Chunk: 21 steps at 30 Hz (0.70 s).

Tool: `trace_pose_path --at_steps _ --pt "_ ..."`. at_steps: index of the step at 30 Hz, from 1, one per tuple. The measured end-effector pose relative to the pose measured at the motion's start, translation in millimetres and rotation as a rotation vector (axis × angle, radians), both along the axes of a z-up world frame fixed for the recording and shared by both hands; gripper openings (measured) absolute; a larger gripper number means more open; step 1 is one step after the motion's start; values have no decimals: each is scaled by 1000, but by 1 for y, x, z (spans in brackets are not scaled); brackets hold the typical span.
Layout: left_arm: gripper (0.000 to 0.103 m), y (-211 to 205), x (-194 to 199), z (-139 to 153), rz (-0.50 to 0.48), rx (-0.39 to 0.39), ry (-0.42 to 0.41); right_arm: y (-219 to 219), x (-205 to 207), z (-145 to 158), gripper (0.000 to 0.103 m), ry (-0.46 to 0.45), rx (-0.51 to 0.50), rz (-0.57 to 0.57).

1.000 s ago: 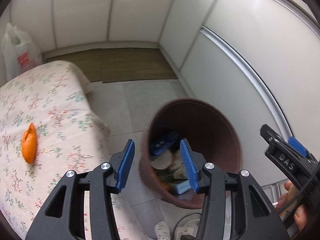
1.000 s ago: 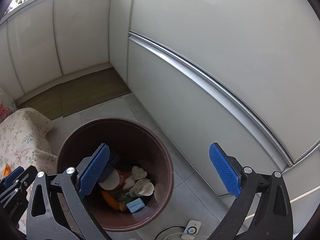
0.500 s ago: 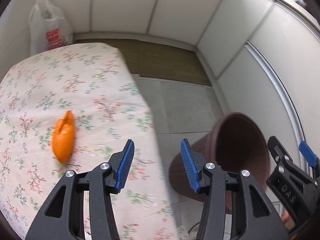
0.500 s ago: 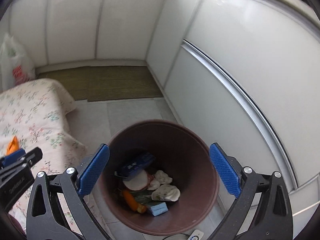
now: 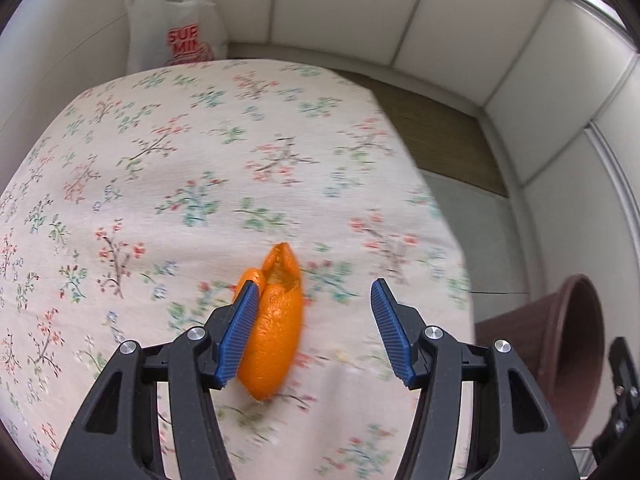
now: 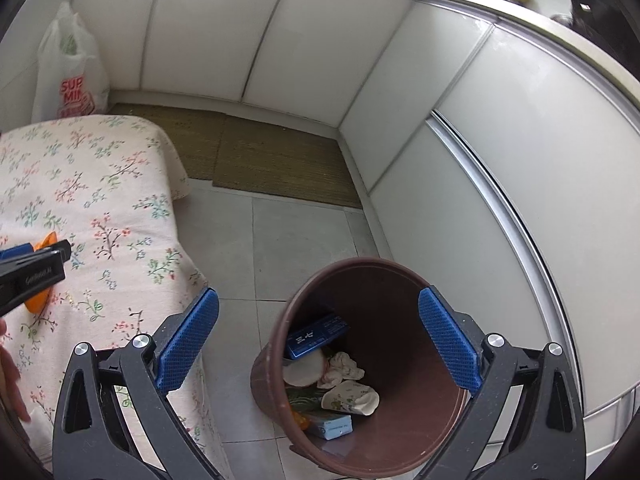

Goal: Collect trash
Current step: 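Lower the left tool onto the orange peel and close it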

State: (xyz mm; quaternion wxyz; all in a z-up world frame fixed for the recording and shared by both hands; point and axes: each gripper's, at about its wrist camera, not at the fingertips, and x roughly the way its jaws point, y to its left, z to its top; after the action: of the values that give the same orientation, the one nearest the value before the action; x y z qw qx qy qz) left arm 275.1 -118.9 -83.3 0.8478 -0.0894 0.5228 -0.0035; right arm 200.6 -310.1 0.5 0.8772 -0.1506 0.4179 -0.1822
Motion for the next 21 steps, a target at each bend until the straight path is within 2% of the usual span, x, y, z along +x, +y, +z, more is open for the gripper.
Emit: trace_pose_path --at_steps 6,9,15,17,19,21 --pt "58 17 4 -10 13 21 12 16 3 -4 96 16 -15 45" --pt "63 22 4 -12 16 31 18 25 3 -7 96 30 -35 68" --pt "64 35 1 -20 45 39 46 38 2 -9 96 43 -55 108" --pt "64 41 -2 -19 61 50 31 41 1 -10 96 44 -59 118" --pt "64 44 -2 -20 51 68 35 44 1 -11 96 46 -60 127" --pt "57 44 -4 -20 27 103 22 47 0 -11 96 49 -56 135"
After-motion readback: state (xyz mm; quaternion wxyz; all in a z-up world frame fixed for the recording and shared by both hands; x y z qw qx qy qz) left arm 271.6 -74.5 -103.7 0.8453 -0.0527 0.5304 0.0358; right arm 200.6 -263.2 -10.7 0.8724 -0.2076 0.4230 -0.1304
